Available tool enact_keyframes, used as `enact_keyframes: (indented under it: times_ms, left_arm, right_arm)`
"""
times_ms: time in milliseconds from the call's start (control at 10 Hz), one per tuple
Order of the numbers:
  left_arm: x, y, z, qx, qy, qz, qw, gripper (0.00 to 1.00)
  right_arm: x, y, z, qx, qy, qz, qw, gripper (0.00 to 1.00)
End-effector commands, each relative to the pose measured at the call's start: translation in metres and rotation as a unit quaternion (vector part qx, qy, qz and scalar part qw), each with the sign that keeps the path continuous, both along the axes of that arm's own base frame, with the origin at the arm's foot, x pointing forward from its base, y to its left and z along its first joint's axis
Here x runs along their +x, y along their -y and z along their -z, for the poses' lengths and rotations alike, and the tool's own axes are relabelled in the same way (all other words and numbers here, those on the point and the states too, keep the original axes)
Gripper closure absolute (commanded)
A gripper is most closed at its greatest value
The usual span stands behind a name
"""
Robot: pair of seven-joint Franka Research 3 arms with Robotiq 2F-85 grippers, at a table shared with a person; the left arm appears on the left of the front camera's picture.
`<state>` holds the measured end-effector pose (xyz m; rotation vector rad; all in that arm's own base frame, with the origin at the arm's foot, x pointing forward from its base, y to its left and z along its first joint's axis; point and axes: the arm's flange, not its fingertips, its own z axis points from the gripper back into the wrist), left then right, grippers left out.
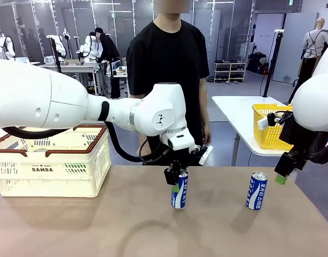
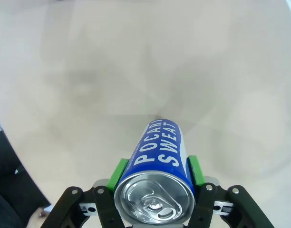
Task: Place the drinks into the Shopping basket.
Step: Pick up one drink and place it into the Shopping basket.
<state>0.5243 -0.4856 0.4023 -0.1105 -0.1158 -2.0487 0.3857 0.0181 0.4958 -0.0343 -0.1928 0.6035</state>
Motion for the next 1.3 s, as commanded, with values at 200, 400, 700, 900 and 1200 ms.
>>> enact_keyframes:
  times_ms: [200, 400, 700, 900, 1200]
  left_arm:
    - [-0.003, -0.033, -0.09, 0.029, 0.056, -0.04, 0.997, 1.0]
    - [-0.011, -0.041, -0.15, 0.009, 0.097, -0.056, 0.994, 1.0]
    - [-0.027, -0.047, -0.207, -0.005, 0.153, -0.075, 0.985, 1.0]
    - [-0.03, -0.052, -0.223, -0.027, 0.167, -0.084, 0.982, 1.0]
    - [-0.032, -0.054, -0.223, -0.027, 0.153, -0.071, 0.985, 1.0]
  right_arm:
    - [0.0, 0.002, -0.001, -0.002, -0.002, -0.001, 1.0, 0.0]
    - [0.0, 0.002, -0.001, -0.002, -0.002, -0.001, 1.0, 0.0]
    - [0.0, 0.002, -0.001, -0.002, -0.002, -0.001, 1.0, 0.0]
    - [0.0, 0.002, -0.001, -0.002, -0.002, -0.001, 1.0, 0.0]
    - [0.0, 0.002, -0.001, -0.002, -0.002, -0.001, 1.0, 0.0]
